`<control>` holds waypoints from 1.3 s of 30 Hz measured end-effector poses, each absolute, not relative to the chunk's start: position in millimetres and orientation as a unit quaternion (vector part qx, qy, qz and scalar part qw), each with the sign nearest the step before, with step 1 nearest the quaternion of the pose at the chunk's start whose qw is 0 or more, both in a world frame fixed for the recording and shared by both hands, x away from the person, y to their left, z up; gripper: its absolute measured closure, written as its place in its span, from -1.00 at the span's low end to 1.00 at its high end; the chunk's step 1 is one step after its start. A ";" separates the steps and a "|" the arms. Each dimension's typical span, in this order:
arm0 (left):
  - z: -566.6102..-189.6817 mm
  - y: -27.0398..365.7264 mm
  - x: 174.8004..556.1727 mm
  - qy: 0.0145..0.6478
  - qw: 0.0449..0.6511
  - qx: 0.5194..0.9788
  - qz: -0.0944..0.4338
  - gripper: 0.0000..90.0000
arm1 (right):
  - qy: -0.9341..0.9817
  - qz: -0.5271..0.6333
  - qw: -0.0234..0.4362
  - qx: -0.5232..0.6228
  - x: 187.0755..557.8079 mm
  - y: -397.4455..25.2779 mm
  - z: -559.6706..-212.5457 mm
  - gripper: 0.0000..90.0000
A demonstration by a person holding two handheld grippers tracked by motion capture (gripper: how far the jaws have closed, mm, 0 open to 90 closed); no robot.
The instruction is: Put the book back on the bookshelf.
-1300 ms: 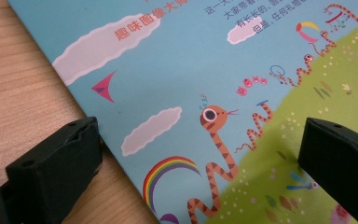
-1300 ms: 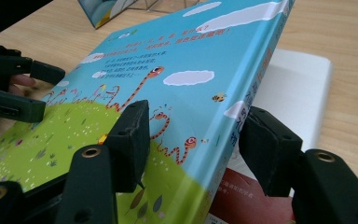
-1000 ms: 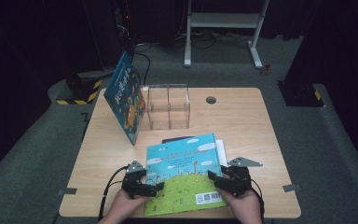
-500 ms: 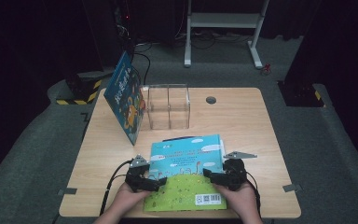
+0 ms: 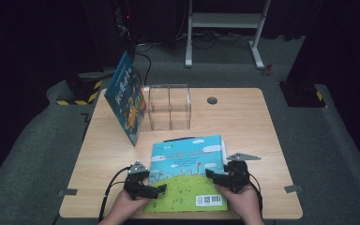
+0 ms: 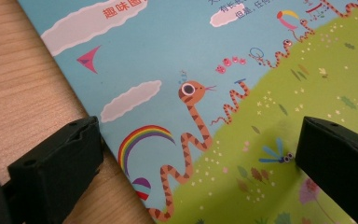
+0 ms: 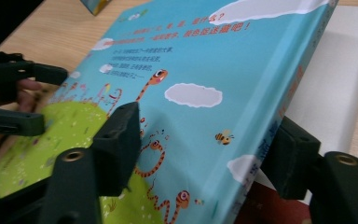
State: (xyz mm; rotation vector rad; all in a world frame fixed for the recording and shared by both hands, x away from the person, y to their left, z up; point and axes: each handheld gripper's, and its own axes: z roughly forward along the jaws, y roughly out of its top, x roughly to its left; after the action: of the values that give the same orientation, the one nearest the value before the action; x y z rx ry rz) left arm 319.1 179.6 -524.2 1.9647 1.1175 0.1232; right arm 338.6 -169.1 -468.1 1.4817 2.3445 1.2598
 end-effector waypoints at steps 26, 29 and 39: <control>-525.5 193.1 325.2 0.469 0.457 0.756 0.005 -1.00 | 0.771 0.458 0.112 0.428 315.1 -165.0 -453.4 0.00; -525.9 194.9 326.0 0.469 0.464 0.752 -0.002 -1.00 | 0.772 0.460 0.117 0.422 313.9 -164.2 -451.6 0.00; -524.8 197.0 326.8 0.461 0.480 0.746 -0.012 -1.00 | 0.773 0.470 0.137 0.404 310.1 -160.8 -446.0 0.00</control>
State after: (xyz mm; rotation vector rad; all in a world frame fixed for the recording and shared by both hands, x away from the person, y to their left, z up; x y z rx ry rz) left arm 326.8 197.0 -524.8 1.8198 1.1257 -0.0289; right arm 310.1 -160.8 -446.0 1.1690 2.2360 1.3600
